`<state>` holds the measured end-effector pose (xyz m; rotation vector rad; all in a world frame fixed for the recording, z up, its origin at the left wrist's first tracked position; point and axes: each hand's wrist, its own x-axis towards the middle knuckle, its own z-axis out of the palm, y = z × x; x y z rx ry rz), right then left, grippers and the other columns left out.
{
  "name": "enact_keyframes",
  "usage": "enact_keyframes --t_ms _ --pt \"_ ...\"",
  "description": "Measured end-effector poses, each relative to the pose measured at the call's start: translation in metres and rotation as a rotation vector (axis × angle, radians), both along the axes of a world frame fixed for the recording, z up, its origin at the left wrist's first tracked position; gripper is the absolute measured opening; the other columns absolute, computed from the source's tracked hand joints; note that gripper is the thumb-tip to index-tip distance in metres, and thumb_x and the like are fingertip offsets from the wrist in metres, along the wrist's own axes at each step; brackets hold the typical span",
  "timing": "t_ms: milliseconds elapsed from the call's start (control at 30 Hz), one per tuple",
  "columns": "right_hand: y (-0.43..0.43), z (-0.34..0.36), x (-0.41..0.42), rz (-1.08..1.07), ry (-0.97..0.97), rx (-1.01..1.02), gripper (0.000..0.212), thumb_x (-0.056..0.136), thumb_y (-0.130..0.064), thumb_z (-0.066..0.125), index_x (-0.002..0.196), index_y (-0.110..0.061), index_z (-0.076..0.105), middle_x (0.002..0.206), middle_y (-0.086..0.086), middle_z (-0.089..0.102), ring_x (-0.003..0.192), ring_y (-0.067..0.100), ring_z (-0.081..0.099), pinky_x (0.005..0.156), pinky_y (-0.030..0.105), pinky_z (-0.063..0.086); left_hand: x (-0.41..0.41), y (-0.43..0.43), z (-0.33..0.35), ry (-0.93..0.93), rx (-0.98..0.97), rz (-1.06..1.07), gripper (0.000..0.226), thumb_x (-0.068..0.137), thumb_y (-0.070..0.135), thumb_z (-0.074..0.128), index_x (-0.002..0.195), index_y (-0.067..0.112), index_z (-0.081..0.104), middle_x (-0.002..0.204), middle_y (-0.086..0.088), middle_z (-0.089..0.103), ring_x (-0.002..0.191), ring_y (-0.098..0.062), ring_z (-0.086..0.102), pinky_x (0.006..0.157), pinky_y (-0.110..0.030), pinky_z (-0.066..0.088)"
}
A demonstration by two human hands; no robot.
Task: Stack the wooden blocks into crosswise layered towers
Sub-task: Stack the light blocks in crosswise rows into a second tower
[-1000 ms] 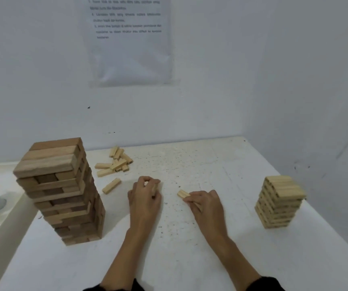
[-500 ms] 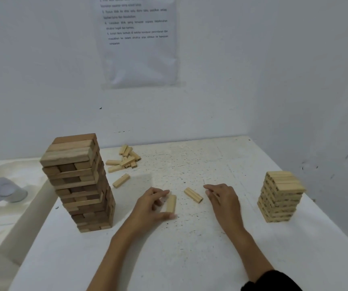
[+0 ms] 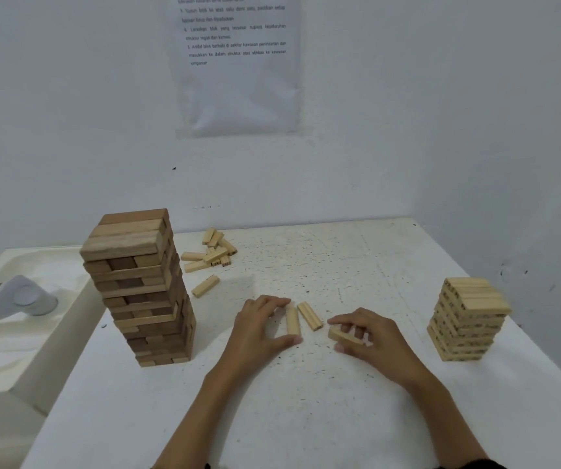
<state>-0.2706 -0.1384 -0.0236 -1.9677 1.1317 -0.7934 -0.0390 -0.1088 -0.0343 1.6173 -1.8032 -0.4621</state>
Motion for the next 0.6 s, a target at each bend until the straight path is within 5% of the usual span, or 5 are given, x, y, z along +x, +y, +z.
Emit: enact_keyframes --t_ms 67,200,467,600 --pt "-0.005 -0.003 0.005 -0.114 -0.079 -0.056 0.030 0.074 -0.010 0.077 0.097 -0.029 0.070 0.081 -0.006 0.062 0.066 0.003 0.051 0.062 0.010 0.039 -0.004 -0.004 0.001 0.003 -0.005 -0.004 0.065 0.070 0.051 0.075 0.129 0.034 0.051 0.120 0.019 0.050 0.107 -0.004 0.042 0.092 -0.029 0.035" --pt "-0.019 -0.003 0.025 -0.369 -0.029 -0.112 0.023 0.079 -0.022 0.074 0.100 -0.025 0.067 0.079 -0.011 0.059 0.059 0.002 0.048 0.057 0.009 0.037 -0.012 -0.009 0.004 0.026 -0.020 -0.019 0.061 0.071 0.048 0.076 0.126 0.034 0.053 0.117 0.020 0.052 0.106 -0.004 0.044 0.088 -0.026 0.032" --pt "-0.025 -0.007 0.031 -0.528 0.073 -0.216 0.026 0.082 -0.035 0.069 0.101 -0.019 0.067 0.078 -0.003 0.056 0.062 0.003 0.047 0.054 0.015 0.035 -0.017 -0.007 0.005 0.030 -0.010 0.012 0.071 0.069 0.048 0.077 0.132 0.033 0.048 0.116 0.020 0.050 0.107 -0.002 0.041 0.087 -0.023 0.028" --pt "-0.020 -0.004 0.026 -0.395 0.148 -0.192 0.017 0.090 -0.027 0.060 0.104 -0.024 0.069 0.079 -0.010 0.061 0.063 -0.004 0.049 0.054 0.008 0.032 -0.021 -0.009 0.005 0.068 -0.014 0.011 0.066 0.071 0.041 0.079 0.129 0.029 0.051 0.113 0.017 0.053 0.104 -0.005 0.045 0.090 -0.026 0.036"
